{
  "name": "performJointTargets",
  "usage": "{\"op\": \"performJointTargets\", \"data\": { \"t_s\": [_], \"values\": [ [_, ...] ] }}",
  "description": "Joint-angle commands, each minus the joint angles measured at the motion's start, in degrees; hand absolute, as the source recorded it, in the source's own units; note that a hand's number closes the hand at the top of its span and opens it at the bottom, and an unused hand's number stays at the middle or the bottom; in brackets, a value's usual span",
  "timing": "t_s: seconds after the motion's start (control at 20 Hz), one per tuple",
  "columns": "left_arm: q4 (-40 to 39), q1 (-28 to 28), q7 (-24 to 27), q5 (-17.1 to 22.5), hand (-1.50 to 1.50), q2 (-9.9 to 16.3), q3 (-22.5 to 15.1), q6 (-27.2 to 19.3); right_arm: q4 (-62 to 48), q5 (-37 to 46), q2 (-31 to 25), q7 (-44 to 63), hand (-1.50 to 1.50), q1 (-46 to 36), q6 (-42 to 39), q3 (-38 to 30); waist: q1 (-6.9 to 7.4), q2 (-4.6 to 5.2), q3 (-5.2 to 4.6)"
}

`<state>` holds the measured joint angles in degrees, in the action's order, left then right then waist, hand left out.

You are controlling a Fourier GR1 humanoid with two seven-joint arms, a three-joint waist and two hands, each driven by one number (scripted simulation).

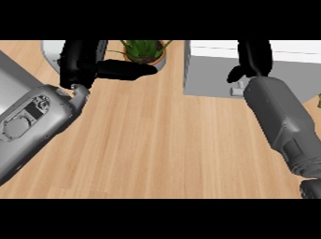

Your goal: Pick up the can, place it into the drawer and close the drawer

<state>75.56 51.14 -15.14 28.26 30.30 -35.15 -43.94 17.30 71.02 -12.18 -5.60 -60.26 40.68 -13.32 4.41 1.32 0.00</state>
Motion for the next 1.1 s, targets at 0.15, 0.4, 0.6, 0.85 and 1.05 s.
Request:
{"op": "performJointTargets", "data": {
  "t_s": [0.15,0.4,0.6,0.85,1.05],
  "values": [
    [2.35,-2.09,1.00,-1.22,-1.50,-0.15,0.79,-0.13,-3.44,-1.97,-0.08,-1.26,-1.50,-6.94,-1.44,-2.34,1.74,0.74,0.15],
    [3.38,-3.51,0.51,-0.92,-1.50,0.66,1.15,0.82,0.02,-11.94,3.54,-10.83,-1.50,-6.04,-1.01,-9.70,1.21,0.32,0.33],
    [3.65,-4.99,1.36,-1.79,-1.50,0.87,1.01,0.63,0.42,-16.91,4.42,-15.05,-1.50,-5.94,-2.53,-13.94,0.98,0.43,0.34],
    [4.44,-8.57,3.12,-2.01,-1.50,1.72,1.67,1.59,0.89,-22.87,6.03,-18.85,-1.50,-7.60,-7.14,-18.66,-0.15,-0.21,0.18],
    [5.57,-10.10,3.46,-2.47,-1.50,0.89,1.82,0.26,1.42,-30.21,6.53,-21.22,-1.50,-9.19,-13.60,-24.53,-0.96,-0.52,0.18]
  ]
}}
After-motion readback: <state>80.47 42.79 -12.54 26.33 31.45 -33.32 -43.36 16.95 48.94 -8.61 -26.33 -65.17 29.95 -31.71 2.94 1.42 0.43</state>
